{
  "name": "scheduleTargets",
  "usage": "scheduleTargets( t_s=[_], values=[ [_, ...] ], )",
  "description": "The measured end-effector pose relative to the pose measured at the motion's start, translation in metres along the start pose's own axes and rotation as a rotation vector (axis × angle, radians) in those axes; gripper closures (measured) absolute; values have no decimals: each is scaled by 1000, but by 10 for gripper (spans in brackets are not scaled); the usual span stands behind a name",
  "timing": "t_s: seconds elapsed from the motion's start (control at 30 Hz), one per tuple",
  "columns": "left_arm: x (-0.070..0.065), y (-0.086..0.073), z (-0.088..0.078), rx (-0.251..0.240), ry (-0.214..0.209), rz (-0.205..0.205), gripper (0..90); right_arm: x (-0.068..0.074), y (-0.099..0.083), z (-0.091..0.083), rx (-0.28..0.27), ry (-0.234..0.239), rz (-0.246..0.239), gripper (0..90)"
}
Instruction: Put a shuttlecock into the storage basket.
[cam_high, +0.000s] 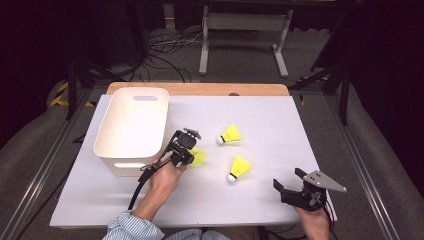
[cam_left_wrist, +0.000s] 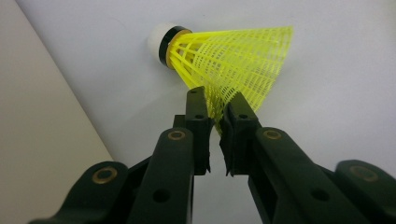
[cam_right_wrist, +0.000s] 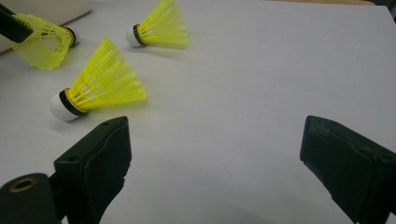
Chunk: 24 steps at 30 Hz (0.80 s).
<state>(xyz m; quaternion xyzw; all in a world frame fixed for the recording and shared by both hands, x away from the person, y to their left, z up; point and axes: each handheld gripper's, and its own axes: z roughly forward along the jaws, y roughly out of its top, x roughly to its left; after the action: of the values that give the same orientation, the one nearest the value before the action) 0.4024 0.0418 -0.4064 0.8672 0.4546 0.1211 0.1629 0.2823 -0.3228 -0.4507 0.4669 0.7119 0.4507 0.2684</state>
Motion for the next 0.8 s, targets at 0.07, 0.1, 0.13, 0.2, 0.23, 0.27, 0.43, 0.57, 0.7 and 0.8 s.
scheduleTargets(
  t_s=[0.07, 0.1, 0.13, 0.2, 0.23, 0.27, 0.43, 0.57, 0.7, 0.8],
  values=[
    [0, 0, 0, 0, 1, 0, 855, 0, 0, 0, 1, 1, 0, 96],
    [1, -1, 0, -1, 0, -4, 863, 0, 0, 0, 0, 1, 0, 96],
    [1, -1, 0, -5, 1, -5, 873, 0, 0, 0, 1, 1, 0, 96],
    [2, -1, 0, -9, 5, -3, 883, 0, 0, 0, 0, 1, 1, 96],
    [3, -1, 0, -11, 6, -2, 886, 0, 0, 0, 0, 1, 1, 96],
    [3, -2, -1, -14, 5, -6, 888, 0, 0, 0, 0, 1, 2, 96],
    [4, -3, -2, -23, 7, -4, 896, 0, 0, 0, -2, 1, 1, 95],
    [4, -4, -5, -37, -8, -10, 898, 0, 0, 0, -2, 1, 1, 95],
    [3, -5, -8, -42, -19, -4, 899, 0, 0, 0, 0, 2, 1, 95],
    [2, -6, -11, -47, -27, 1, 899, 0, 0, 0, 1, 1, 2, 95]
  ],
)
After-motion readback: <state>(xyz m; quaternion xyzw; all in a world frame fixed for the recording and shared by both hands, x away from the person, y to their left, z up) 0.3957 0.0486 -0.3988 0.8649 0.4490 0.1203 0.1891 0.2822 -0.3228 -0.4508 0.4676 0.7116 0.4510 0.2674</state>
